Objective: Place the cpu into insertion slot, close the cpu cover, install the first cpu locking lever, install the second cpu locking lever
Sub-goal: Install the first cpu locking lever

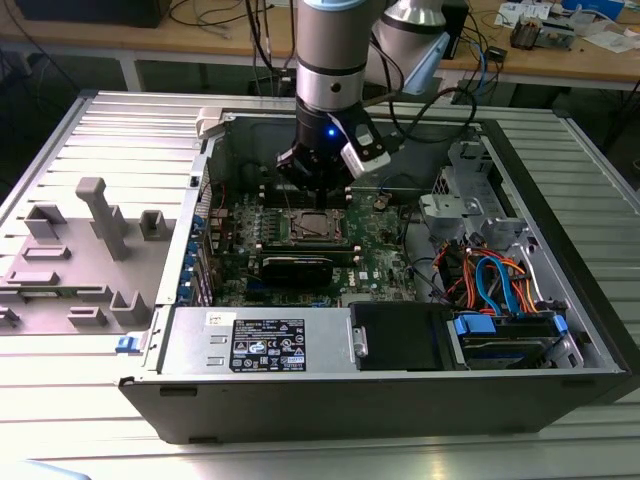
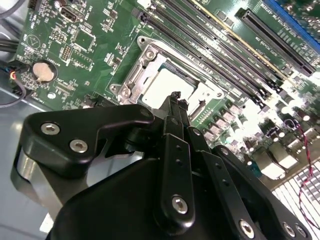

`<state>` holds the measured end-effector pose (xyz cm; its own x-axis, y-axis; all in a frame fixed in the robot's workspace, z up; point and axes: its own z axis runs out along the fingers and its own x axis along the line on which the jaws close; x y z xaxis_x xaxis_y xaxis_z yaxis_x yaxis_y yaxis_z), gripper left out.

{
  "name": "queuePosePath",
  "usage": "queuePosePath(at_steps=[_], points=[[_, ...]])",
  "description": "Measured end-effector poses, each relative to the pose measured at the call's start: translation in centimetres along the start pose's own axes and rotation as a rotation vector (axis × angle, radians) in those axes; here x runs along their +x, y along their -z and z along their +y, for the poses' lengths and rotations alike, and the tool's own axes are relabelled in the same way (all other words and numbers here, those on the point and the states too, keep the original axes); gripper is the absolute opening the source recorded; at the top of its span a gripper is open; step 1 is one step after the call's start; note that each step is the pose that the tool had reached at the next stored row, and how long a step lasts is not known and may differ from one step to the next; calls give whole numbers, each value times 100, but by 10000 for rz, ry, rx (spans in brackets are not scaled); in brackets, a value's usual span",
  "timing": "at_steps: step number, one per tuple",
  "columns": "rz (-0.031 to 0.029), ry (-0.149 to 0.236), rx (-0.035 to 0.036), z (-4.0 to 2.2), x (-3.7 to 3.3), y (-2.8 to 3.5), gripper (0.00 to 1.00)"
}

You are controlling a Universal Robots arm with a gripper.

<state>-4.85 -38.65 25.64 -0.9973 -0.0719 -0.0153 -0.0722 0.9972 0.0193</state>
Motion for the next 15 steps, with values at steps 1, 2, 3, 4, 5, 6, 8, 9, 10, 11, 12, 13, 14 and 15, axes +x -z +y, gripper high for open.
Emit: queuePosePath(at_steps=[1,2,3,4,5,6,8,9,10,11,12,13,14,15], points=[[1,0,0,1,0,19,11],[2,0,0,1,-1,39,11],[3,0,1,1,-1,70,11],[1,0,-1,1,-1,71,11],[1,0,-2,2,-1,71,11],[1,0,-2,2,-1,71,11],[2,1,1,1,-1,73,11],[2,1,0,1,-1,73,11],[2,0,0,1,-1,73,11],[2,1,1,2,1,73,11],[3,0,1,3,23,72,11],[1,0,1,5,53,71,11],[0,1,2,6,78,70,11],[-3,1,1,10,123,68,11]])
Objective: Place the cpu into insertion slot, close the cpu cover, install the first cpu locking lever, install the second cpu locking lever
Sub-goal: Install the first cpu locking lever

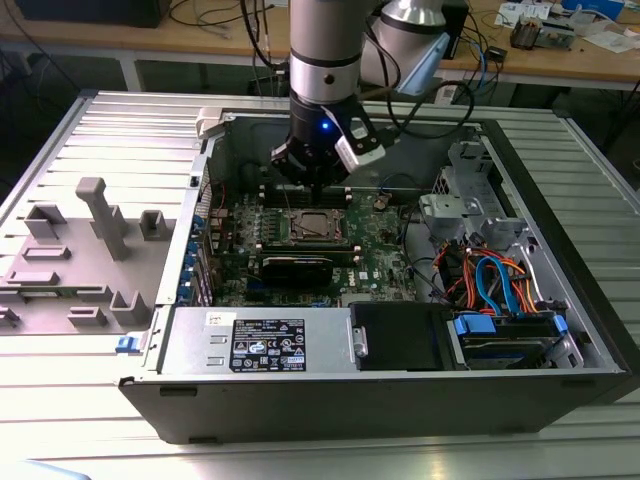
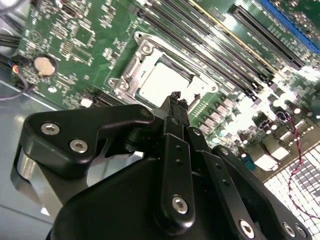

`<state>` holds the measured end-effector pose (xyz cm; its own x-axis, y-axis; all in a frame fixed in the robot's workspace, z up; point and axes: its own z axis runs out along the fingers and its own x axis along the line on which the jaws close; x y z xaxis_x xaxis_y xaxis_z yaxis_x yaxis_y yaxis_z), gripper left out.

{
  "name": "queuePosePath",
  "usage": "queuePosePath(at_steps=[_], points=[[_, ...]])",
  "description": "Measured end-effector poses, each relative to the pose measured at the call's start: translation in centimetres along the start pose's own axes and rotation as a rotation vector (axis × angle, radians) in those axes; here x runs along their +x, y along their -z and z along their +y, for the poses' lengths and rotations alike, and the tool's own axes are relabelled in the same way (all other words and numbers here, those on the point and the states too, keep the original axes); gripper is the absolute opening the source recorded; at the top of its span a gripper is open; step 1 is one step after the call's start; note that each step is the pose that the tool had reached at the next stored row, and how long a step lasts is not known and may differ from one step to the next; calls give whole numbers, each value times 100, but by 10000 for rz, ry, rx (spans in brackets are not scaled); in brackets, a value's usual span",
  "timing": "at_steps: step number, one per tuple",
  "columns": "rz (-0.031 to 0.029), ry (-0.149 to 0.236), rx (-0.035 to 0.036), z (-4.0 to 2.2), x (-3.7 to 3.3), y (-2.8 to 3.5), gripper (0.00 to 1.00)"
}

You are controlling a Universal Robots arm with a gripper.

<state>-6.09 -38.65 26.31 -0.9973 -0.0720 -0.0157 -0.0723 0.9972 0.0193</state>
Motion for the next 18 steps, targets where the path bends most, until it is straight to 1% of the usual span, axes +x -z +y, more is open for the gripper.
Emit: queuePosePath(at_steps=[2,3,5,8,13,15,17,18], points=[[-8,1,1,7,95,-3,11],[-10,1,1,9,119,-4,11],[-12,-1,1,14,190,-6,11],[-9,1,4,15,212,0,11],[-13,0,2,17,210,112,11],[-16,-2,0,19,218,121,11],[-26,1,2,23,283,118,11],[-36,-1,2,26,328,116,11]])
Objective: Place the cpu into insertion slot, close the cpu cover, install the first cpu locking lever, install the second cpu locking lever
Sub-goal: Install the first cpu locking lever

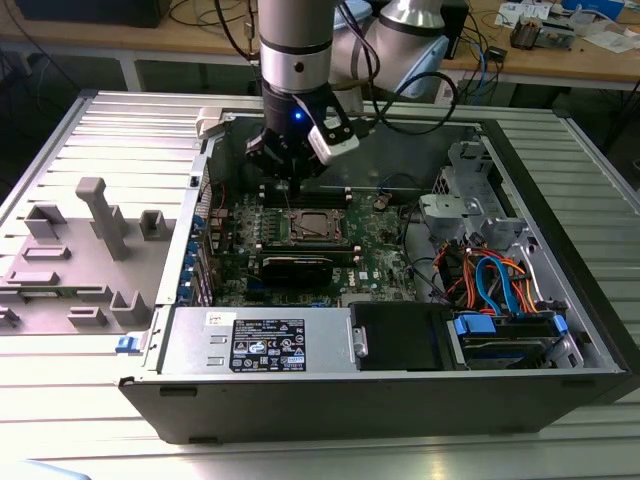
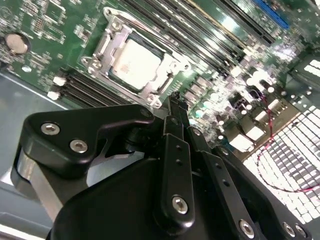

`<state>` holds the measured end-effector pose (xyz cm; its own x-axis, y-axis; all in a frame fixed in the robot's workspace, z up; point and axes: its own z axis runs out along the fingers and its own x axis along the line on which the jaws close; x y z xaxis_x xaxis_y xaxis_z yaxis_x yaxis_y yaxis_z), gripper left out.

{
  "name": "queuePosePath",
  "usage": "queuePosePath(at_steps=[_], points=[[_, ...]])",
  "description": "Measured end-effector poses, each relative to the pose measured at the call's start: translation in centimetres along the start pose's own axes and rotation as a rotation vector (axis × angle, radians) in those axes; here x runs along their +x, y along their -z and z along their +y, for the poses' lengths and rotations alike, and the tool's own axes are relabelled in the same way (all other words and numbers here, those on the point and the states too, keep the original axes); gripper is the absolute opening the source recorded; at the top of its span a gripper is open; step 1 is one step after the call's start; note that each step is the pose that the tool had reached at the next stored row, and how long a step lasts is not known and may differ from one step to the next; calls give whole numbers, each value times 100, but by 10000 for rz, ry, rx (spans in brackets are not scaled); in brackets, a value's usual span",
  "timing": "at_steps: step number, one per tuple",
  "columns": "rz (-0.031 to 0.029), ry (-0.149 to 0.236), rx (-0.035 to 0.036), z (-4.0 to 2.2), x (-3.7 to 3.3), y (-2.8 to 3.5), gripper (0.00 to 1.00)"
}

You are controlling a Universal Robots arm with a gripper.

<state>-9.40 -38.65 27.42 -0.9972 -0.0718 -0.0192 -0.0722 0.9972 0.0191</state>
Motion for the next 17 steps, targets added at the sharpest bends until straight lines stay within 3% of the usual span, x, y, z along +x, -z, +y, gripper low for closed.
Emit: queuePosePath(at_steps=[3,7,8,10,11,13,16,17], points=[[-22,2,2,9,119,-4,11],[-38,2,-5,16,219,-6,11],[-73,-2,-187,18,246,-6,11],[-107,-4,-466,19,265,-6,11],[-136,-12,-709,20,285,-5,11],[-152,-16,-916,22,317,-8,11],[-161,-18,-1033,21,332,-27,11],[-166,-19,-1110,21,332,-30,11]])
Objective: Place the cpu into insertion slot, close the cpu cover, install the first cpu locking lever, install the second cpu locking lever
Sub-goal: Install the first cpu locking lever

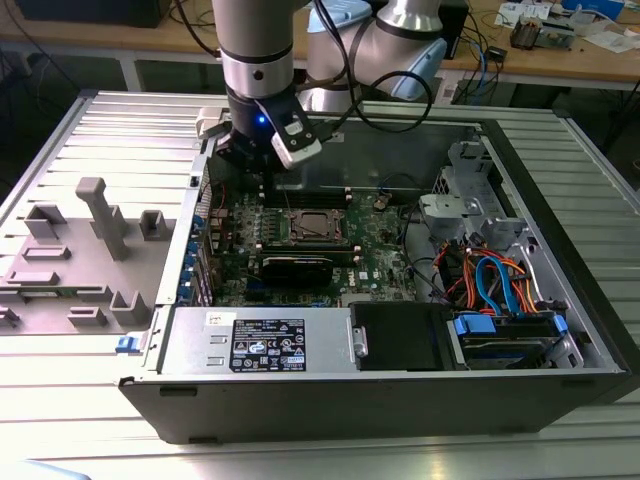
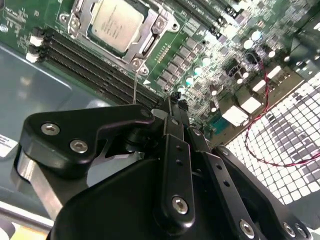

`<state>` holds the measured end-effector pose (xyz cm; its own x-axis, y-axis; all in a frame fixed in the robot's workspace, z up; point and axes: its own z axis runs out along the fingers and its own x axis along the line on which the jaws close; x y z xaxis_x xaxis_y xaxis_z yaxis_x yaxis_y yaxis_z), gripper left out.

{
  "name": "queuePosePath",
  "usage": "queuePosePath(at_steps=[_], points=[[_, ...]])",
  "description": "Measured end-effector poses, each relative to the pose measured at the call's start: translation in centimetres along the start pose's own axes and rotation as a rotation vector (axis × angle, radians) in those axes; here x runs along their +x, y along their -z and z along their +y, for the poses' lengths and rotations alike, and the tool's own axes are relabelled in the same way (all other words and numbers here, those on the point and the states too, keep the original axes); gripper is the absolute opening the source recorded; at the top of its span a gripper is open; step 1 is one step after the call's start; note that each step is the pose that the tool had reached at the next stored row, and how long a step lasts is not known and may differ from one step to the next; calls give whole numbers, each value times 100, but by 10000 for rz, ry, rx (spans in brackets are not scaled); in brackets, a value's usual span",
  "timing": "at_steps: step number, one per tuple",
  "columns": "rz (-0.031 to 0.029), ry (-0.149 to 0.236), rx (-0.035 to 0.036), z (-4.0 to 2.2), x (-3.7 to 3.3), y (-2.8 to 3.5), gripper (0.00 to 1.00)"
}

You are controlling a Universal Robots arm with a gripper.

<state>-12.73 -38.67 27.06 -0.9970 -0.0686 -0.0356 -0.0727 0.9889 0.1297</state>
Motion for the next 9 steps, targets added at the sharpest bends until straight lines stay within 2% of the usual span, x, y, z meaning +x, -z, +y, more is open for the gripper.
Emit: queuePosePath(at_steps=[1,3,4,5,7,9], points=[[-12,-5,-153,0,1,-2,11],[-15,-7,-197,0,1,-2,11],[-21,-6,-283,-1,0,-1,11],[-31,-10,-413,-1,0,-2,11],[-43,-17,-573,-2,1,-18,11],[-46,-17,-646,-5,2,-37,11]])
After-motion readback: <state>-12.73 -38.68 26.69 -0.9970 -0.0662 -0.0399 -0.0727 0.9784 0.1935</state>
